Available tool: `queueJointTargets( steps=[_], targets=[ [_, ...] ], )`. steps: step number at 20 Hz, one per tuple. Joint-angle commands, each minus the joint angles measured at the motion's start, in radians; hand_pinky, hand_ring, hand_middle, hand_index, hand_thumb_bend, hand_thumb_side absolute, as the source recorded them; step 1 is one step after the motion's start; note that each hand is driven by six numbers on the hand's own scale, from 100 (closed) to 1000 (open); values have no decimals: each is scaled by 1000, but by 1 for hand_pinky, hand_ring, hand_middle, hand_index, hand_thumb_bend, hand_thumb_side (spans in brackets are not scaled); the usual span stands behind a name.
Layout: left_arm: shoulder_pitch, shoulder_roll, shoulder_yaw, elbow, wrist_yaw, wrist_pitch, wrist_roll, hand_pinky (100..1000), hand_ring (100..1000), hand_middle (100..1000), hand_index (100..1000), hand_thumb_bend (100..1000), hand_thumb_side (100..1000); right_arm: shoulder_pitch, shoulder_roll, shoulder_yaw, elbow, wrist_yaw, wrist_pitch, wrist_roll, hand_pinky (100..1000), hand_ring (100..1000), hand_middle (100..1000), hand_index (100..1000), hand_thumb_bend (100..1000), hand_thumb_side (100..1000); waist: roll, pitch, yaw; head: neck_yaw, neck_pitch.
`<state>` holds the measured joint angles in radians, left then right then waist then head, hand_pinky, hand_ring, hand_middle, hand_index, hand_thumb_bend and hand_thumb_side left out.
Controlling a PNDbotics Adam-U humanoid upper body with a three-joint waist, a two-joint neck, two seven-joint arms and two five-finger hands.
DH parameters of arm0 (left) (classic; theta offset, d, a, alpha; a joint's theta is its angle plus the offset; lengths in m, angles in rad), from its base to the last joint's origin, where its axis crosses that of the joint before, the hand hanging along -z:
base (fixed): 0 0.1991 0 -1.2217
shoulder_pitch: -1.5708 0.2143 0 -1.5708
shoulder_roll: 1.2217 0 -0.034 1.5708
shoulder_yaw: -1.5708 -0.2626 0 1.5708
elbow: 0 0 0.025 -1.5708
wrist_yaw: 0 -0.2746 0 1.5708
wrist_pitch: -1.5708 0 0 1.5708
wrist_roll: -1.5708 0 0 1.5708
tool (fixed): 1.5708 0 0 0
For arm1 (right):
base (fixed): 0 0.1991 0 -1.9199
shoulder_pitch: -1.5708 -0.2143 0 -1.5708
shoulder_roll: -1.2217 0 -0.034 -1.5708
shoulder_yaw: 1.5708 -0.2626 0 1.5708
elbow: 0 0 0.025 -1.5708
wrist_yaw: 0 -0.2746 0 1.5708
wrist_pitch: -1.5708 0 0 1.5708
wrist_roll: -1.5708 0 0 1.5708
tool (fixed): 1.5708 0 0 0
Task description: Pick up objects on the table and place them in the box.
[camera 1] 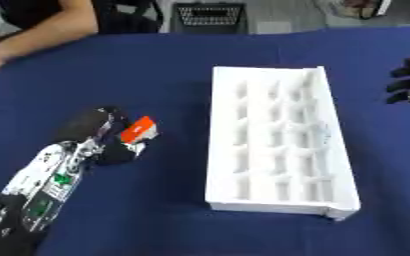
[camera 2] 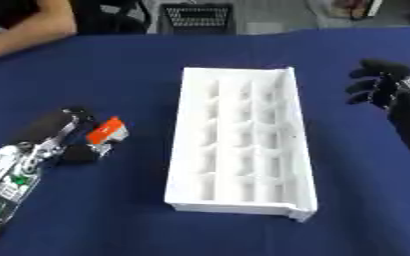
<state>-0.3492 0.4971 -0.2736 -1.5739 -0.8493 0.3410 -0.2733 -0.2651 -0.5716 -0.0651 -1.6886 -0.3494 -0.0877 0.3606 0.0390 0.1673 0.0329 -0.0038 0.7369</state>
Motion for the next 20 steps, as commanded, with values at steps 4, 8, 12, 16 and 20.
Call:
queueJointTargets(
  steps=[4,8,12,16,20],
  targets=[
    [-18,27,4,-11,5,17,43,878,818,808,633,100,509,0,-24,-10,-9,3,-1,0,650,703,734,863,100,932,-1,-15,-2,4,-11],
    [-19,27,3,-9,10,24,59,877,816,802,605,100,502,0,-24,-10,-9,2,-1,0,650,703,734,863,100,932,-1,-15,-2,4,-11],
    [-21,26,7,-16,14,26,70,877,813,796,586,100,488,1,-23,-11,-9,2,-2,0,650,703,734,863,100,932,-1,-15,-1,3,-11],
    [-37,32,21,-64,6,27,91,874,808,786,560,100,455,2,-24,-11,-8,3,-2,0,650,703,734,863,100,932,-1,-16,-1,3,-10],
    [-65,46,20,-161,-12,23,90,876,806,781,547,100,452,3,-23,-11,-8,3,-2,1,650,703,734,863,100,932,0,-17,0,4,-10]
  ],
)
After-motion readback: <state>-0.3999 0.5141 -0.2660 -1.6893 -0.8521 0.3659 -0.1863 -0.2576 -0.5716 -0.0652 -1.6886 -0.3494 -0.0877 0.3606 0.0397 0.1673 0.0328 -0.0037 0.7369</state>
